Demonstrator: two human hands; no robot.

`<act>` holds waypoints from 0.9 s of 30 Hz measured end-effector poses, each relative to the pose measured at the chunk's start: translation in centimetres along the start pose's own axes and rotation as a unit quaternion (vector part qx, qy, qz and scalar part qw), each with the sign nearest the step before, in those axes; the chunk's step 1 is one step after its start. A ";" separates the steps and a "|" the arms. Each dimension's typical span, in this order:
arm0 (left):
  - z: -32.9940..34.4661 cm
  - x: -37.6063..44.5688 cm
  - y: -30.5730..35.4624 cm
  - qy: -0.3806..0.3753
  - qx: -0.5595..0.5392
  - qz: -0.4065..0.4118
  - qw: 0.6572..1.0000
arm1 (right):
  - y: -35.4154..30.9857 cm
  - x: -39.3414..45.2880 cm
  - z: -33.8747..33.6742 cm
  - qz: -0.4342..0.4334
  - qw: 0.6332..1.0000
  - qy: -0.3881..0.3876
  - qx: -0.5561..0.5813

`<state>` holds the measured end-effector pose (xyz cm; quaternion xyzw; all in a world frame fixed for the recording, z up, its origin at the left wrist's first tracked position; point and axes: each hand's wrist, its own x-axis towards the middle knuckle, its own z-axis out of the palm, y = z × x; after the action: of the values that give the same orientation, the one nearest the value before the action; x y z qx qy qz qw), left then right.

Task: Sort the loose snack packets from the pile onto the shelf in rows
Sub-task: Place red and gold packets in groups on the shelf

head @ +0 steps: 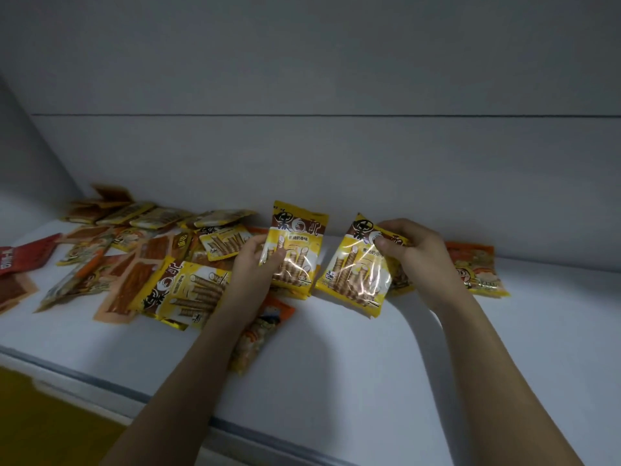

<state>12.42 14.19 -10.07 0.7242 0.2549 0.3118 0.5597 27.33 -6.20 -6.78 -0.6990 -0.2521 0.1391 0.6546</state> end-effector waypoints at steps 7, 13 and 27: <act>0.2 -0.3 2.8 -0.097 0.047 0.014 0.994 | -0.6 -1.3 1.7 -0.036 0.998 -0.015 0.044; -0.3 -2.4 4.9 -0.155 -0.035 -0.026 0.987 | -0.7 -1.8 3.8 -0.065 0.994 0.007 0.082; -14.7 -0.9 1.8 0.041 -0.137 -0.028 0.989 | -2.2 -2.1 17.7 -0.022 0.986 -0.095 -0.138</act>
<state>0.96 22.70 -5.88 0.6202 0.2522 0.3573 0.6513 15.93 7.62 -6.75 -0.7604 -0.3452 0.1541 0.5281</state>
